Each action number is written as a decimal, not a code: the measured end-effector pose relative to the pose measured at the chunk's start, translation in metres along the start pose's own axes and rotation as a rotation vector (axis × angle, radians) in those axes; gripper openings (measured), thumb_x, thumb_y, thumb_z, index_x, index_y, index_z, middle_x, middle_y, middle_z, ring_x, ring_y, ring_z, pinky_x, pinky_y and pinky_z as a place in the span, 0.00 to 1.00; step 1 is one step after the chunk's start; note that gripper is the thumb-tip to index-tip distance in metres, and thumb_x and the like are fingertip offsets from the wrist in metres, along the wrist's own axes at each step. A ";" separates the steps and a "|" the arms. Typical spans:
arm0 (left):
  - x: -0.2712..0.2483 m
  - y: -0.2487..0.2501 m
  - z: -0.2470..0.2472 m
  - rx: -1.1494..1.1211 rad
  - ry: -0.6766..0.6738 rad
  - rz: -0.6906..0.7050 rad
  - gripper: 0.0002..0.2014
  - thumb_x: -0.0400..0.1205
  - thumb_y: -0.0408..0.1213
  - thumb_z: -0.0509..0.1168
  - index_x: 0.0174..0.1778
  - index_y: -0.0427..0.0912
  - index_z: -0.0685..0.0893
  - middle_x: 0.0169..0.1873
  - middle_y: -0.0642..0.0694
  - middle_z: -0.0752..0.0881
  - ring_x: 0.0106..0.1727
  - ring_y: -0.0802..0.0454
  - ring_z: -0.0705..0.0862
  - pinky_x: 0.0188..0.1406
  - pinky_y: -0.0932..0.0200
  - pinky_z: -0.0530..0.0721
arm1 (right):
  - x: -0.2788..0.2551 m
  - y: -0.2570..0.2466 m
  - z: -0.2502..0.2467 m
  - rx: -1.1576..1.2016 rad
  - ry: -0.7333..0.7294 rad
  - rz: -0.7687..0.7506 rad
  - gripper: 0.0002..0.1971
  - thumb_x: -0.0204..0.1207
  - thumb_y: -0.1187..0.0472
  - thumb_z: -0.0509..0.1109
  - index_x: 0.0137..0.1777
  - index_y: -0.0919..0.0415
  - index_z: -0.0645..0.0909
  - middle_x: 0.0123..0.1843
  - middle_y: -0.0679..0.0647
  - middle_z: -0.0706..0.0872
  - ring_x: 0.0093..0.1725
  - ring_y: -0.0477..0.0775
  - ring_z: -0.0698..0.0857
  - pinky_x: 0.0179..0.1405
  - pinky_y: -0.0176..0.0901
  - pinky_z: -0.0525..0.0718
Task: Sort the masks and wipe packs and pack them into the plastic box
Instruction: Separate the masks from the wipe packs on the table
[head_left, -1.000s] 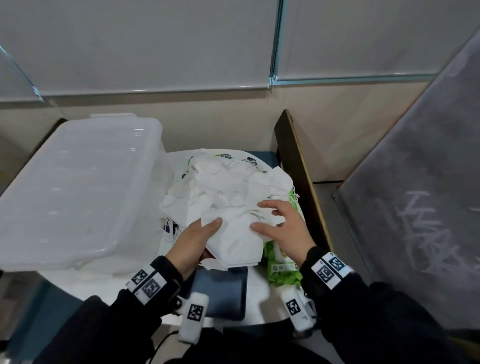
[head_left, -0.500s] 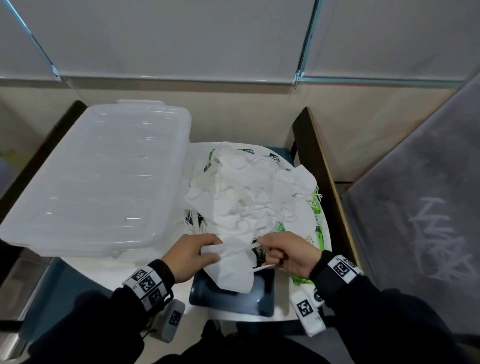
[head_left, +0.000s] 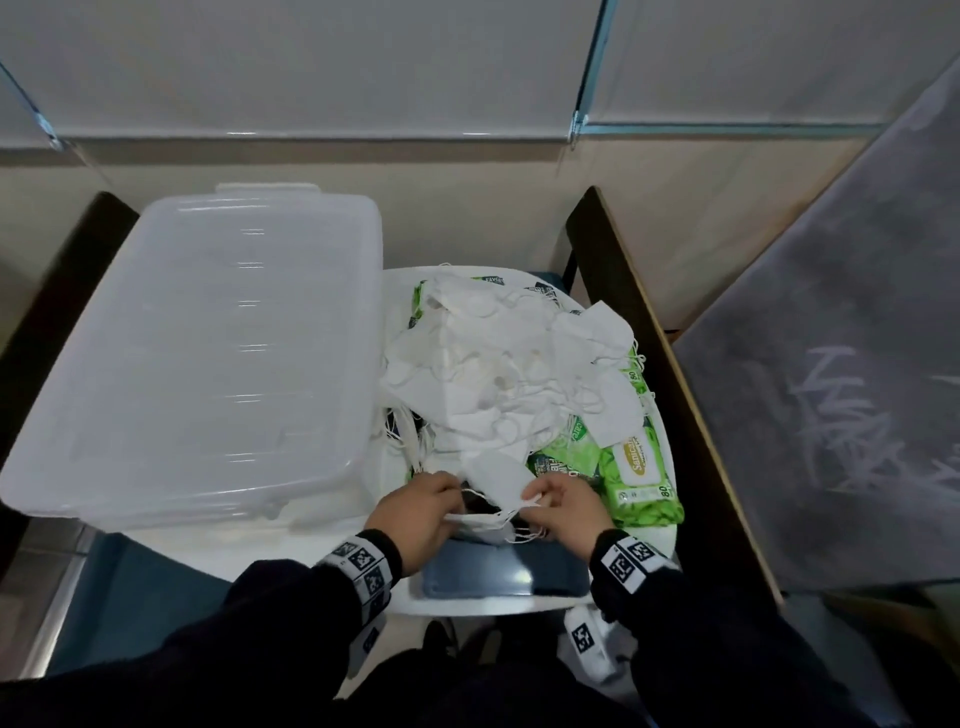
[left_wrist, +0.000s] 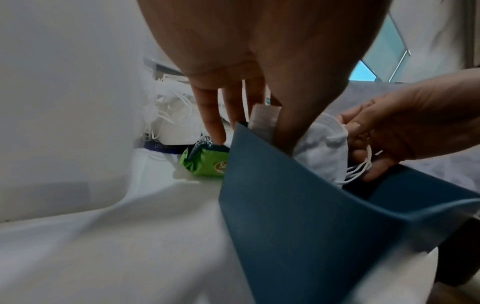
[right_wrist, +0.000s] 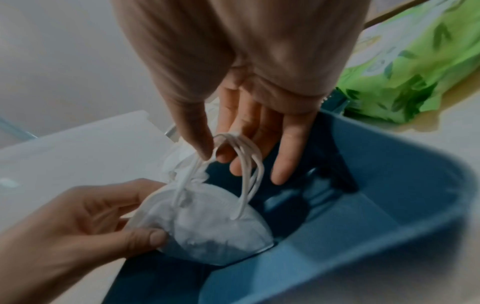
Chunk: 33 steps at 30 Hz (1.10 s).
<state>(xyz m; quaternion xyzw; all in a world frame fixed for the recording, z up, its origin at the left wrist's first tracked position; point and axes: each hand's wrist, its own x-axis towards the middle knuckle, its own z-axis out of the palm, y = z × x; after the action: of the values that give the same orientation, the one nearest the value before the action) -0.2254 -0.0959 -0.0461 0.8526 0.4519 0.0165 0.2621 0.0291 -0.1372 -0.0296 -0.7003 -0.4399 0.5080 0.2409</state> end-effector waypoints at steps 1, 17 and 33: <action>-0.001 -0.001 0.001 0.025 -0.024 0.000 0.08 0.81 0.42 0.66 0.55 0.54 0.84 0.60 0.55 0.83 0.62 0.48 0.81 0.55 0.53 0.82 | -0.004 0.000 0.003 0.002 0.011 -0.010 0.17 0.67 0.64 0.86 0.51 0.52 0.84 0.32 0.55 0.87 0.33 0.55 0.88 0.38 0.53 0.87; -0.001 -0.011 -0.004 0.061 0.010 -0.041 0.11 0.78 0.55 0.69 0.51 0.55 0.84 0.47 0.55 0.83 0.54 0.49 0.82 0.54 0.52 0.75 | 0.029 -0.042 -0.031 -0.430 0.243 0.140 0.06 0.73 0.54 0.74 0.41 0.56 0.87 0.34 0.56 0.91 0.33 0.61 0.91 0.39 0.55 0.93; 0.026 0.015 -0.015 -0.184 0.068 -0.005 0.10 0.82 0.57 0.65 0.53 0.58 0.84 0.46 0.59 0.83 0.51 0.56 0.83 0.53 0.54 0.82 | 0.054 -0.041 -0.019 -0.322 0.082 -0.010 0.04 0.79 0.56 0.74 0.50 0.53 0.89 0.46 0.48 0.90 0.45 0.50 0.87 0.44 0.40 0.81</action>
<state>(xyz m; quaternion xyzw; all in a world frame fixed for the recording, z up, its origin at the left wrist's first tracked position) -0.2026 -0.0758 -0.0315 0.8226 0.4594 0.0861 0.3239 0.0368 -0.0683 -0.0178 -0.7478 -0.5087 0.4009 0.1460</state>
